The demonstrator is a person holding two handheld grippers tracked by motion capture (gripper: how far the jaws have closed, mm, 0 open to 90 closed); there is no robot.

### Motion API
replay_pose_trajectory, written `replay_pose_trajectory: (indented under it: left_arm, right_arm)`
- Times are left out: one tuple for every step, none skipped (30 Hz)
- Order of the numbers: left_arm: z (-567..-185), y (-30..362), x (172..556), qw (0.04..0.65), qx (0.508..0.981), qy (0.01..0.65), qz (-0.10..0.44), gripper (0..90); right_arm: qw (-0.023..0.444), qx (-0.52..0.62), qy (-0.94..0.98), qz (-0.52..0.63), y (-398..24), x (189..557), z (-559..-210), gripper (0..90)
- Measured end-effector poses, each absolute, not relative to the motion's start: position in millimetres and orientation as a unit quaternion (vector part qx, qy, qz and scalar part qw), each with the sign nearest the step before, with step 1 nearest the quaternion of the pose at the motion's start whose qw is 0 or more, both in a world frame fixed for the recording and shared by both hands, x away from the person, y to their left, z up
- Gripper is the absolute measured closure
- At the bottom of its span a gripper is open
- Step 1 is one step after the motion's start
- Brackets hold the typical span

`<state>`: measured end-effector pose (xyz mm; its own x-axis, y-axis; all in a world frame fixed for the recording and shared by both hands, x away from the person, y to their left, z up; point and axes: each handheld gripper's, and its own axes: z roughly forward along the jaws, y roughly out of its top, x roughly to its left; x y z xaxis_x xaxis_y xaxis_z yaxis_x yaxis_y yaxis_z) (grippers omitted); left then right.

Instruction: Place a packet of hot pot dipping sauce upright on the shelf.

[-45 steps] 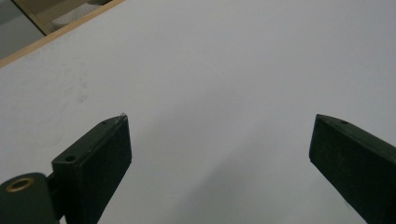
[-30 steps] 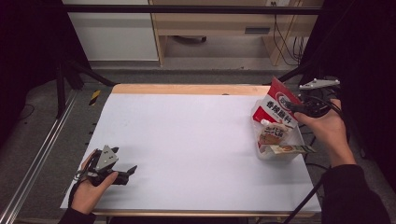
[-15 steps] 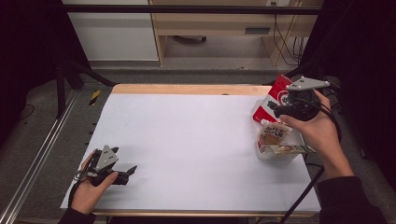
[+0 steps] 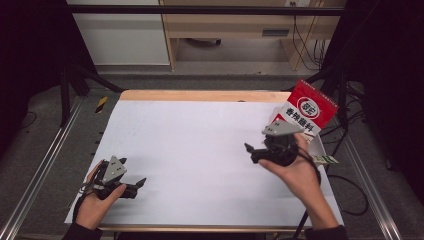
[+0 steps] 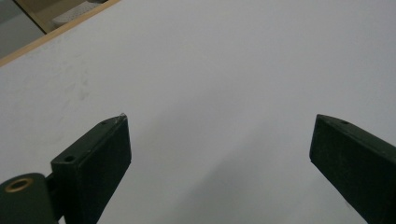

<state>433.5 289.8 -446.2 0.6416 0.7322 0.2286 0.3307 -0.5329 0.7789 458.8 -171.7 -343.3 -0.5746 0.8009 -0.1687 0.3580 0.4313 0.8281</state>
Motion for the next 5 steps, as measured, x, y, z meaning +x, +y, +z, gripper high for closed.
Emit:
replay_pose_trajectory:
  left_arm:
    - [-446.4, 289.8, 433.5, 0.362, 0.831, 0.321, 0.276, 5.2]
    - [-446.7, 289.7, 433.7, 0.362, 0.831, 0.321, 0.276, 5.2]
    - [-446.7, 290.0, 433.8, 0.359, 0.832, 0.320, 0.275, 5.2]
    - [-446.9, 289.9, 433.9, 0.360, 0.832, 0.320, 0.276, 5.2]
    - [-447.3, 289.6, 434.0, 0.362, 0.830, 0.322, 0.276, 5.0]
  right_arm:
    - [0.279, 0.365, 0.796, 0.394, -166.1, 455.2, -352.0, 16.2]
    - [0.272, 0.366, 0.796, 0.398, -160.7, 451.8, -361.1, 15.9]
    - [0.265, 0.369, 0.795, 0.402, -155.4, 448.5, -371.1, 15.3]
    - [0.258, 0.368, 0.797, 0.403, -149.9, 445.6, -381.3, 14.9]
    - [0.251, 0.369, 0.799, 0.403, -144.7, 442.8, -391.5, 14.4]
